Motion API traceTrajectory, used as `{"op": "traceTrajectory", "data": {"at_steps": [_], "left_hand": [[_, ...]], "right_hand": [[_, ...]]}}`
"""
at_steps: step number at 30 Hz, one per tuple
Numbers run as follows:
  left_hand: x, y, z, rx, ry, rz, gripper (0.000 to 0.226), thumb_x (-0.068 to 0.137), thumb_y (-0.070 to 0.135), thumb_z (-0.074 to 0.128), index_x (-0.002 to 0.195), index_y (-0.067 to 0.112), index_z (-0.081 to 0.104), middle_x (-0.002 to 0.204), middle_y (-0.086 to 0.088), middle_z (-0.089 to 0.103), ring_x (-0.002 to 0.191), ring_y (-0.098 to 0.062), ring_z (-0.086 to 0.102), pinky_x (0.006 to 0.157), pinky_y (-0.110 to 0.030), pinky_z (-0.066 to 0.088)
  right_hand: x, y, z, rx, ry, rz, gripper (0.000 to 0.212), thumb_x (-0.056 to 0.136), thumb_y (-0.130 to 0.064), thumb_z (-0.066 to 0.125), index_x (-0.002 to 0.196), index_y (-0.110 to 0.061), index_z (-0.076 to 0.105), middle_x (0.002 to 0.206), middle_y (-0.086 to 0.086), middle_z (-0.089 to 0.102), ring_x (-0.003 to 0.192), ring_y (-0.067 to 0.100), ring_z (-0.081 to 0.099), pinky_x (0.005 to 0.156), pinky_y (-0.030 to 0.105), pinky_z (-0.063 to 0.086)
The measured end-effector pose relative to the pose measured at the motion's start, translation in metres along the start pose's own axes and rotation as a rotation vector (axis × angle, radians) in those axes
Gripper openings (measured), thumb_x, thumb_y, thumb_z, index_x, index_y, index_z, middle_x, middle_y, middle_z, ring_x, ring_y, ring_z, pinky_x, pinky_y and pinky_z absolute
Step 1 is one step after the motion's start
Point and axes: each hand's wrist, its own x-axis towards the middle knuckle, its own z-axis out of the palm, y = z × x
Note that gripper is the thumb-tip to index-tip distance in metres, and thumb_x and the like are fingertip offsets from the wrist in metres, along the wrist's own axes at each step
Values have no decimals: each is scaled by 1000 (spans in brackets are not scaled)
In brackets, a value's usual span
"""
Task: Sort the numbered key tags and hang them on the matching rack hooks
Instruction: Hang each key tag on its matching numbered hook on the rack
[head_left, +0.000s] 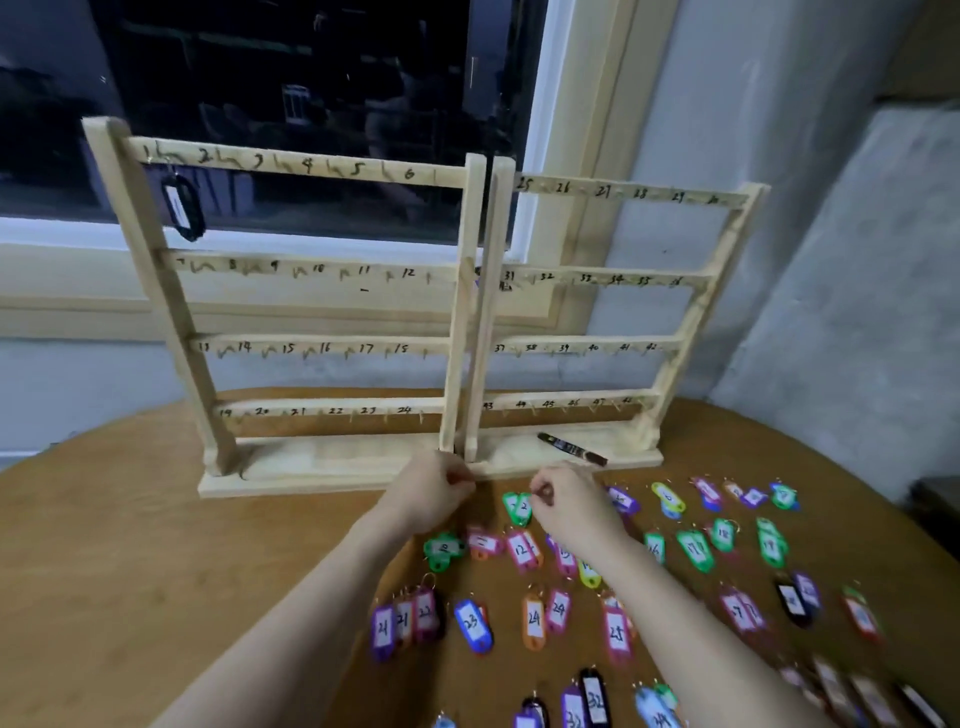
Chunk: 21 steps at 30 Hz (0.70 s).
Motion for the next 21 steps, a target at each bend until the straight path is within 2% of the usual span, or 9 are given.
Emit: {"op": "traceTrajectory", "data": {"at_steps": [2, 4, 7, 10, 17, 21], "left_hand": [[8, 9, 19, 14, 31, -39, 17, 92, 28, 64, 104, 25, 76, 105, 2, 74, 96, -17, 67, 88, -35, 56], [13, 16, 32, 121, 59, -14, 21, 91, 32, 62, 108, 31, 75, 101, 4, 74, 95, -20, 69, 85, -38, 59], [17, 25, 41, 286, 60, 104, 21, 94, 31, 60, 111, 34, 73, 98, 5, 74, 91, -19, 70, 80, -34, 59], [24, 24, 43, 340, 66, 174, 26, 97, 29, 58, 117, 34, 72, 104, 6, 74, 95, -18, 68, 83, -33, 56], [29, 19, 43, 282, 51, 250, 27, 98, 29, 56, 120, 35, 71, 108, 9, 74, 97, -14, 67, 84, -31, 55], [31, 21, 46, 236, 8, 308, 26, 97, 28, 61, 121, 31, 70, 112, 11, 72, 100, -10, 65, 85, -23, 50]], "right_hand": [[5, 2, 7, -37, -2, 4, 21, 95, -31, 66, 112, -20, 73, 113, -2, 62, 108, 20, 59, 95, 38, 53], [12, 4, 10, -63, 7, -11, 24, 97, -32, 65, 115, -19, 72, 113, -1, 60, 110, 21, 57, 96, 37, 50], [21, 9, 10, -86, 31, -51, 18, 97, -29, 64, 109, -22, 76, 110, -1, 64, 109, 21, 58, 92, 33, 47], [26, 12, 9, -92, 50, -86, 16, 98, -26, 63, 99, -24, 78, 105, -3, 68, 105, 20, 58, 95, 33, 47], [30, 18, 6, -77, 102, -119, 21, 100, -25, 59, 91, -21, 77, 96, -3, 71, 99, 20, 55, 97, 37, 45], [26, 21, 2, -53, 157, -156, 20, 100, -26, 58, 93, -23, 77, 93, -6, 72, 94, 17, 54, 98, 37, 45]]}}
